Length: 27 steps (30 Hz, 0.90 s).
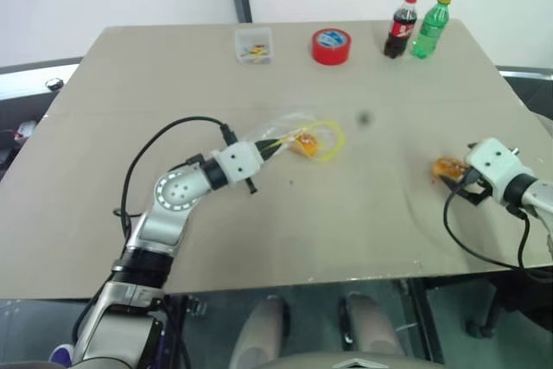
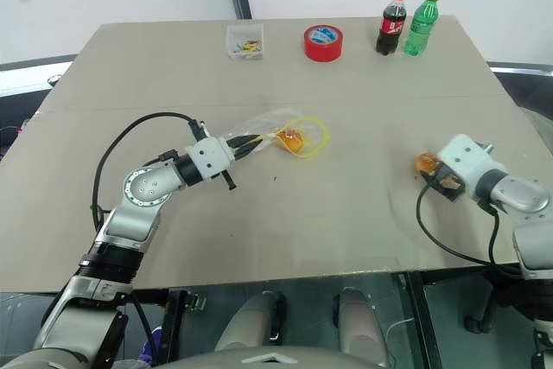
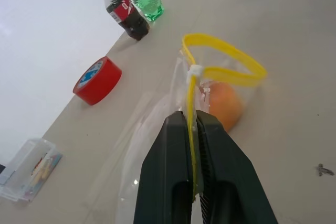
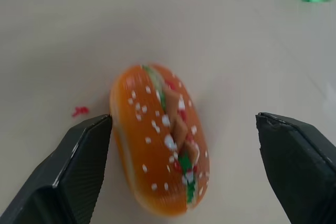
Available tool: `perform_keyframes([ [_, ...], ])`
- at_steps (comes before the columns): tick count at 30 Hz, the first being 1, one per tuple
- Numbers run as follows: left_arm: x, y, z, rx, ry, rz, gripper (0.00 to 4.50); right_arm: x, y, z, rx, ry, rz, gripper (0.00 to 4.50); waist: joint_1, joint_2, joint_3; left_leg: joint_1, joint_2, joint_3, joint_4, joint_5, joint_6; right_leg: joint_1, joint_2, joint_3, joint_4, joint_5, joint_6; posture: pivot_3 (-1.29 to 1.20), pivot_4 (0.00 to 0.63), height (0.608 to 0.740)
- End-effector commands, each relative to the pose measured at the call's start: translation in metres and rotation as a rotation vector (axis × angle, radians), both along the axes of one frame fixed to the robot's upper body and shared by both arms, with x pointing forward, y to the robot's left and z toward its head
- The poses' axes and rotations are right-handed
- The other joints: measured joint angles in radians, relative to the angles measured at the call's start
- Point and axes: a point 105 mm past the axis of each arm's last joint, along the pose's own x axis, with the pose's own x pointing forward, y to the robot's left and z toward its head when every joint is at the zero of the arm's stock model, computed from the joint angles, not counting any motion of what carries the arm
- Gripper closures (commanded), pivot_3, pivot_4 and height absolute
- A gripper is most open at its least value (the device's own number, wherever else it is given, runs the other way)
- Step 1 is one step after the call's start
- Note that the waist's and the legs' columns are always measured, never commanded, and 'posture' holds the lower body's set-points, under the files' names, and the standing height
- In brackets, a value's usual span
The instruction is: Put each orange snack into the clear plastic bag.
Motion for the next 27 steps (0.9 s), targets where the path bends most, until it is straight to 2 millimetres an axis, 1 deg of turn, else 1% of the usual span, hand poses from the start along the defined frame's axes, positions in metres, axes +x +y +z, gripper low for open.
perform_keyframes([
  [1,0.002,-0.001,0.010,-0.020,-0.034,-0.013,4.50,0.005,-0.010,0.003,0.070,0.013,-0.038,0.05,0.001,0.000,0.000,0.000,0.000,0.000,0.000,0.000,0.000,0.000,0.000,0.000,0.000,0.000,0.000,0.00,0.150,0.740],
  [4,0.002,0.001,0.011,-0.019,-0.040,-0.012,4.50,0.011,-0.008,-0.002,0.161,0.036,-0.052,0.05,0.000,0.000,0.000,0.000,0.000,0.000,0.001,0.000,0.000,0.000,-0.001,0.001,0.000,0.000,0.000,0.00,0.150,0.740],
  [7,0.002,0.002,0.012,-0.023,-0.042,-0.016,4.50,0.018,-0.009,-0.003,0.180,0.028,-0.065,0.78,0.002,0.000,0.000,0.000,0.000,-0.001,0.001,0.000,0.000,0.001,0.000,0.000,0.000,0.000,0.000,0.00,0.150,0.740],
  [9,0.001,0.002,0.012,-0.024,-0.047,-0.016,4.50,0.019,-0.009,-0.003,0.180,0.032,-0.058,1.81,0.004,0.000,0.000,0.000,0.000,-0.001,0.001,0.000,0.000,0.001,-0.001,0.000,-0.001,0.000,0.000,0.00,0.150,0.740],
  [12,0.000,0.004,0.012,-0.028,-0.058,-0.010,4.50,0.018,-0.005,0.000,0.186,0.028,-0.042,3.03,0.007,0.000,0.000,-0.001,0.000,-0.001,0.001,0.000,0.000,0.001,-0.001,0.000,-0.001,0.000,0.000,0.00,0.150,0.740],
  [13,0.000,0.005,0.012,-0.029,-0.059,-0.010,4.50,0.018,-0.004,0.001,0.184,0.025,-0.039,3.56,0.007,0.000,0.000,-0.001,0.000,-0.001,0.001,0.000,0.000,0.001,-0.001,0.000,-0.001,0.000,0.000,0.00,0.150,0.740],
  [14,-0.001,0.006,0.013,-0.036,-0.067,-0.007,4.50,0.017,0.002,0.006,0.175,0.006,-0.012,3.67,0.007,0.000,0.000,-0.001,0.000,-0.001,0.001,0.000,0.000,0.001,-0.001,0.000,-0.001,0.000,0.000,0.00,0.150,0.740],
  [16,-0.002,0.008,0.015,-0.055,-0.082,0.000,4.50,0.017,0.026,0.021,0.188,-0.037,0.074,3.67,0.005,0.000,0.000,-0.001,0.000,-0.001,0.001,0.000,0.000,0.001,-0.001,0.000,-0.001,0.000,0.000,0.00,0.150,0.740],
  [18,-0.003,0.011,0.017,-0.065,-0.095,0.007,4.50,0.014,0.077,0.039,0.234,-0.080,0.227,3.67,-0.002,0.000,0.000,0.000,0.001,-0.001,0.001,0.000,0.000,0.001,-0.001,0.000,-0.001,0.000,0.000,0.00,0.150,0.740],
  [20,-0.005,0.014,0.018,-0.067,-0.096,0.004,4.50,0.010,0.119,0.049,0.250,-0.107,0.342,3.67,-0.009,0.000,0.000,0.000,0.002,0.000,0.001,0.000,0.000,0.001,0.001,0.000,0.000,0.000,0.000,0.00,0.150,0.740],
  [23,-0.007,0.016,0.018,-0.064,-0.098,-0.002,4.50,0.012,0.167,0.052,0.278,-0.120,0.433,3.67,-0.003,0.001,0.000,0.001,0.004,-0.001,0.001,0.000,0.000,0.000,0.002,-0.001,0.000,0.000,0.000,0.00,0.150,0.740],
  [25,-0.008,0.016,0.018,-0.062,-0.104,-0.005,4.50,0.014,0.191,0.052,0.311,-0.117,0.469,3.67,0.004,0.000,0.001,0.000,0.004,-0.002,0.001,0.000,0.000,0.000,0.002,-0.002,0.000,0.000,0.000,0.00,0.150,0.740],
  [27,-0.010,0.017,0.019,-0.061,-0.111,-0.006,4.50,0.018,0.209,0.049,0.329,-0.111,0.488,3.67,0.014,0.000,0.001,-0.001,0.003,-0.003,0.001,0.000,0.000,0.001,0.000,-0.002,-0.001,0.000,0.000,0.00,0.150,0.740],
])
